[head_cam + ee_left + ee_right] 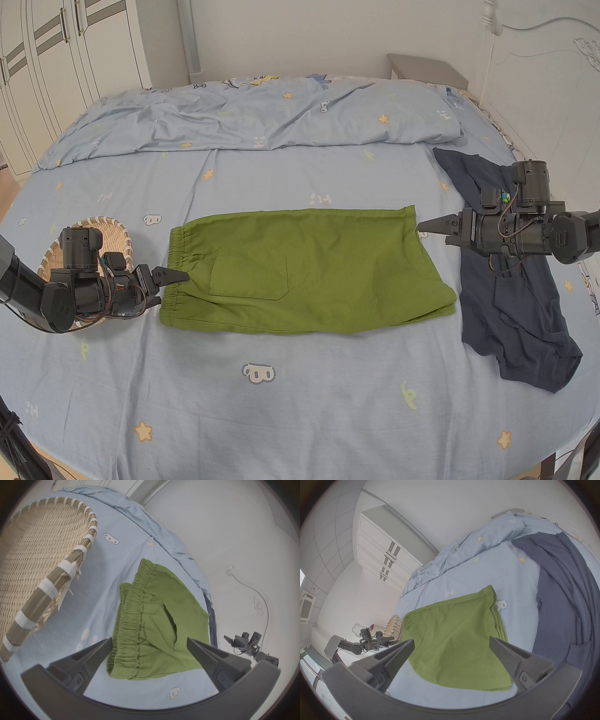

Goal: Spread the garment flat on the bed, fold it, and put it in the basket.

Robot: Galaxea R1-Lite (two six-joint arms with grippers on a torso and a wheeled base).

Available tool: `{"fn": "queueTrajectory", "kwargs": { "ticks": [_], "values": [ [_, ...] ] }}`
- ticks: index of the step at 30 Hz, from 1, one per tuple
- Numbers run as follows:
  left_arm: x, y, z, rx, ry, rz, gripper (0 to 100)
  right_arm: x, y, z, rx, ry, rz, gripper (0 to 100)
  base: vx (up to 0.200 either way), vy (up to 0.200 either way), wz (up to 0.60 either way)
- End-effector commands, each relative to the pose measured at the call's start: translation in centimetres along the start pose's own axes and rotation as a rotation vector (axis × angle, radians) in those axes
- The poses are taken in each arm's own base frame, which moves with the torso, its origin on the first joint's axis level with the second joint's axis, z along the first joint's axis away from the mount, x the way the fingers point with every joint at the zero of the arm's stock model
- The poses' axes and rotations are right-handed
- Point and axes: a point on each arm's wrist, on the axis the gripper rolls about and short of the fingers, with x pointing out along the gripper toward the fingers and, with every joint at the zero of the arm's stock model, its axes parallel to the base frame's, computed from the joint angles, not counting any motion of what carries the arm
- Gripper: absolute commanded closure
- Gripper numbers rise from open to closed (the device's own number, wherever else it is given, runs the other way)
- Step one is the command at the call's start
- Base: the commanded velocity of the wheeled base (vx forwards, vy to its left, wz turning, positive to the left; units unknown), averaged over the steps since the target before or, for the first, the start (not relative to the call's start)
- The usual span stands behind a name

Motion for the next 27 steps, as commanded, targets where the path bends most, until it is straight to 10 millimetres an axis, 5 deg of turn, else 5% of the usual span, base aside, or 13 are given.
{"fn": "queueTrajectory", "kwargs": {
  "ticks": [1, 12, 27],
  "values": [
    [0.3, 0.5, -0.8, 0.019, 0.026, 0.017, 0, -1.2, 1.0, 0.0, -0.015, -0.018, 0.013, 0, 0.000, 0.000, 0.00],
    [2.6, 2.5, -1.6, 0.051, 0.043, 0.028, 0, -0.9, 1.1, -0.3, -0.016, -0.008, 0.017, 0, 0.000, 0.000, 0.00],
    [3.9, 2.7, -1.0, -0.015, 0.058, -0.044, 0, -0.4, 1.4, -0.6, -0.018, 0.007, 0.027, 0, 0.000, 0.000, 0.00]
  ]
}}
